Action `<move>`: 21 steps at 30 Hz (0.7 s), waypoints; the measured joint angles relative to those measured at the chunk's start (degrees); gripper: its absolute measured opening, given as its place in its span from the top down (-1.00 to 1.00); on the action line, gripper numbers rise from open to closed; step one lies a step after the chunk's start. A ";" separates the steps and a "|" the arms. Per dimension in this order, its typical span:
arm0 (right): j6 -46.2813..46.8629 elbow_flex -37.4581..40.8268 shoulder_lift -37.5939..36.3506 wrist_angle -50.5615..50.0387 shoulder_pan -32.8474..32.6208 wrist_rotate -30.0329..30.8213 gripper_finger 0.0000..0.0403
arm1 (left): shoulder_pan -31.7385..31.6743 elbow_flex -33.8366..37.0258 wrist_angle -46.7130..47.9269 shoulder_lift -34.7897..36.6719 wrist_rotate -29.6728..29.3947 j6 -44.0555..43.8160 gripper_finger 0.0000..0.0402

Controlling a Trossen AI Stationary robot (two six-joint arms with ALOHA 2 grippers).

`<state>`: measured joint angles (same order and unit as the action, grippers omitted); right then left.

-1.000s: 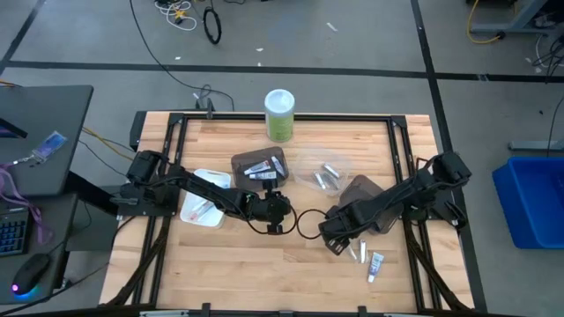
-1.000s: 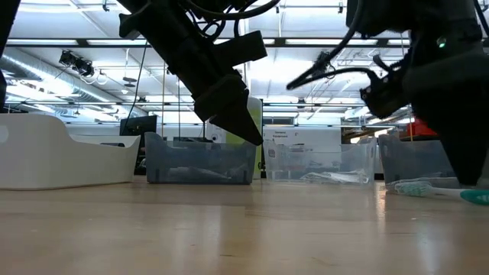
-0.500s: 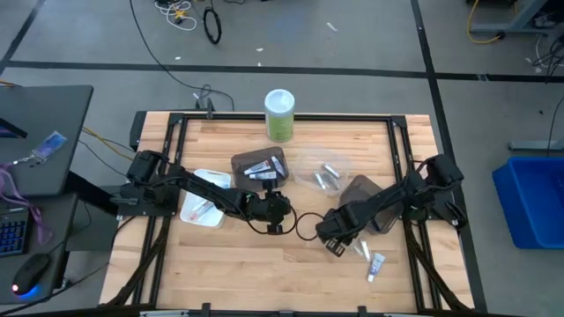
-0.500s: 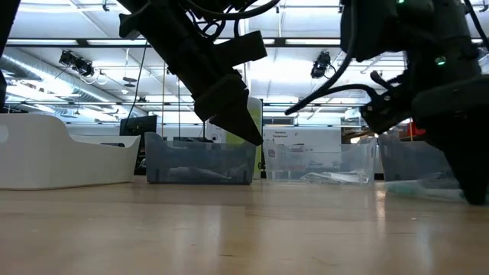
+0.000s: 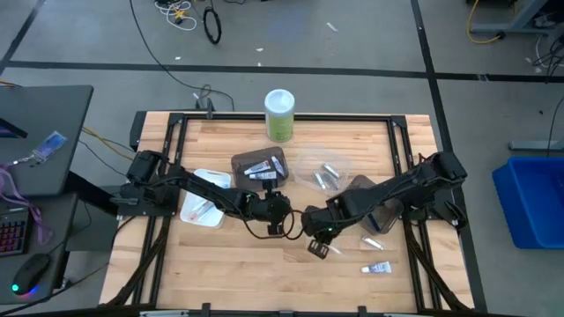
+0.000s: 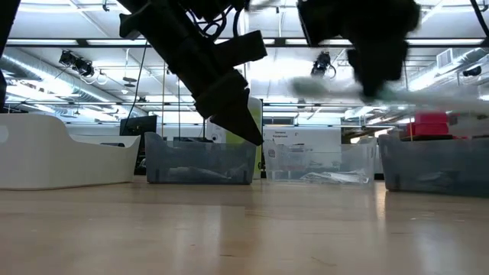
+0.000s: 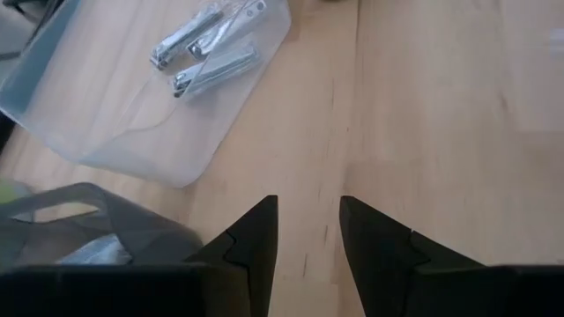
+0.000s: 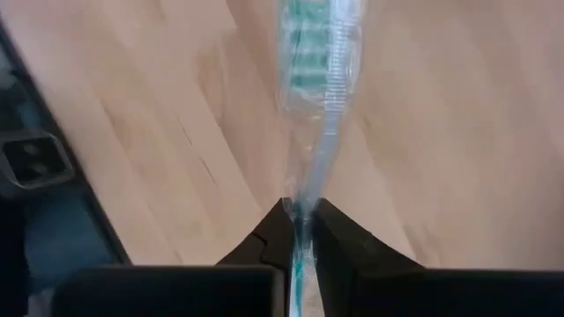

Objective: Pick & Place Travel size toiletries
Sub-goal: Put the green toothbrush into the white bin

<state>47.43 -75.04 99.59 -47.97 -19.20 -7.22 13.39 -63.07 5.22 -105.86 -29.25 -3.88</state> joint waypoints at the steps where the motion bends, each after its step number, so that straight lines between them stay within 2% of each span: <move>1: -0.64 -1.49 0.00 -0.23 -0.01 1.41 0.84 | 0.00 0.00 -0.08 0.00 0.59 -0.74 0.34; 4: -4.77 -6.17 0.00 -3.08 -0.02 5.92 0.84 | 0.00 0.00 -0.08 0.00 2.83 -4.70 0.34; 7: -11.19 -11.04 -0.02 -9.62 0.00 13.70 0.84 | 0.09 0.00 -0.13 0.00 5.92 -7.70 0.35; 13: -13.25 -18.07 -0.07 -22.56 0.17 29.20 0.83 | 0.13 -0.29 -0.19 0.12 17.85 -10.02 0.40; 17: -13.46 -20.02 -0.53 -28.15 0.17 31.67 0.84 | 0.11 -2.03 6.08 3.63 22.39 -11.92 0.42; 21: -13.37 -20.38 -3.13 -30.58 0.00 33.87 0.85 | 0.43 -2.86 13.47 10.27 21.13 -12.30 0.42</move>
<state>34.06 -95.42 96.46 -78.55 -19.20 26.65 13.81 -65.93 18.68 -95.59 -8.12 -16.19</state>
